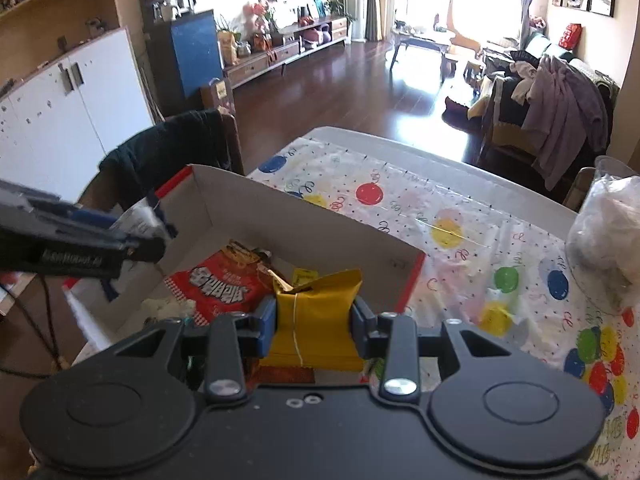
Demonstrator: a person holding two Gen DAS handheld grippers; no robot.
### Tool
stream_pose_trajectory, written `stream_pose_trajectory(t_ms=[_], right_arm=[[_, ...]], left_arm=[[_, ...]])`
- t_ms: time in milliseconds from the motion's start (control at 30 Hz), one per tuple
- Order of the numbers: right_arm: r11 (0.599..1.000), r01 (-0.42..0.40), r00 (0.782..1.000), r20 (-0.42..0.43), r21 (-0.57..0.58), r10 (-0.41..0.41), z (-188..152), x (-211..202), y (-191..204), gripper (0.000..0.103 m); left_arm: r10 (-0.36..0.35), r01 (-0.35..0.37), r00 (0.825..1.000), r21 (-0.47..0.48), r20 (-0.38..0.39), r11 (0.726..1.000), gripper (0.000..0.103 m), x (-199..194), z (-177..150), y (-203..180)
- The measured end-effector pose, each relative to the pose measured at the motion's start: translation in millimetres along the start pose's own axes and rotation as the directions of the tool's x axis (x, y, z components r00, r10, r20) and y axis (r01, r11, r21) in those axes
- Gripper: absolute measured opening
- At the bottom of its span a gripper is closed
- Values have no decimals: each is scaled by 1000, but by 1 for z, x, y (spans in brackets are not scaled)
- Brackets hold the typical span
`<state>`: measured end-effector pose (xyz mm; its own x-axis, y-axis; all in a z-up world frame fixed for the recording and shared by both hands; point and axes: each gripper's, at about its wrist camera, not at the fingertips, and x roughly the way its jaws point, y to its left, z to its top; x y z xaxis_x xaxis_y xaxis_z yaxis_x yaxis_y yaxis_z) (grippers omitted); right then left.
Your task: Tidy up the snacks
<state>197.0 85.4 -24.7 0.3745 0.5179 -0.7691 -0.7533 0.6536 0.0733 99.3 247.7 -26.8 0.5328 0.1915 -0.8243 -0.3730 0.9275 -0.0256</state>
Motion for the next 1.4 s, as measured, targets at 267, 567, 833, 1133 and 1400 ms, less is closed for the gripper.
stream_pose_trajectory(t_ms=[267,567,833,1133,1400], right_arm=[[999,-30,995,-91,24,32,20,56,2,36],[998,-56,984,-171,15,58,17,88,9,36],[998,-57,981,-184,24,60,17,87,8,39],[997,-61,986,-149,52,69,14,63,3,47],[994,-89,992,-89,59,94,11,28,3,66]], left_arm=[[-20,23,998,46,-65,999,48,34,14,-2],[-9,28,987,116,-161,993,48,56,24,-13],[-10,34,983,129,-183,991,47,57,26,-17],[-19,38,989,128,-145,991,49,41,21,-19],[-10,18,998,125,-64,992,60,12,12,-17]])
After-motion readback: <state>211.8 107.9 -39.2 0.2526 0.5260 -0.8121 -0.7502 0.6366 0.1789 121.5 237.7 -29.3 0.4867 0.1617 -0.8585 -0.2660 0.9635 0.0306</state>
